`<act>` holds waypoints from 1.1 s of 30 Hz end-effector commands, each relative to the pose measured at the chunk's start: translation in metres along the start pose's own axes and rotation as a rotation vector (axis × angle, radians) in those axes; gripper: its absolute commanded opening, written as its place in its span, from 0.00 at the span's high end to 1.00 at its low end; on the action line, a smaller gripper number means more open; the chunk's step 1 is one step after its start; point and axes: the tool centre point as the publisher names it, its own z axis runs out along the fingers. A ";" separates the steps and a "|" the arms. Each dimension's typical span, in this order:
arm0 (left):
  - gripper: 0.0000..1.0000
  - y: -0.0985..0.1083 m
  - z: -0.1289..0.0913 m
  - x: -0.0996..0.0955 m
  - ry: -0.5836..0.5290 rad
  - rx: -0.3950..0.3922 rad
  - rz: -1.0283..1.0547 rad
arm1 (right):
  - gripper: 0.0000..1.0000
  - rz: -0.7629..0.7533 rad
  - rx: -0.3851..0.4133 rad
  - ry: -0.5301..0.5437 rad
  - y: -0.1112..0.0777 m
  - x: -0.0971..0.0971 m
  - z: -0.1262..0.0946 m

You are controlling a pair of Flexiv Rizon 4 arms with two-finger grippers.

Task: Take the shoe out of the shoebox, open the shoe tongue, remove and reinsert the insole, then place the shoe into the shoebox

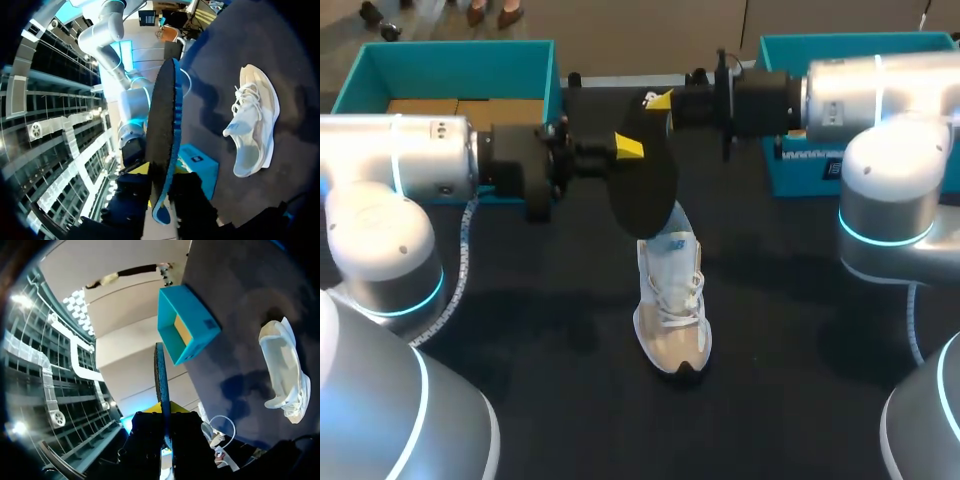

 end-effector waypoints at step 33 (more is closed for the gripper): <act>1.00 0.004 -0.018 -0.005 -0.049 0.075 -0.049 | 0.00 -0.483 -0.007 0.122 -0.037 -0.043 -0.153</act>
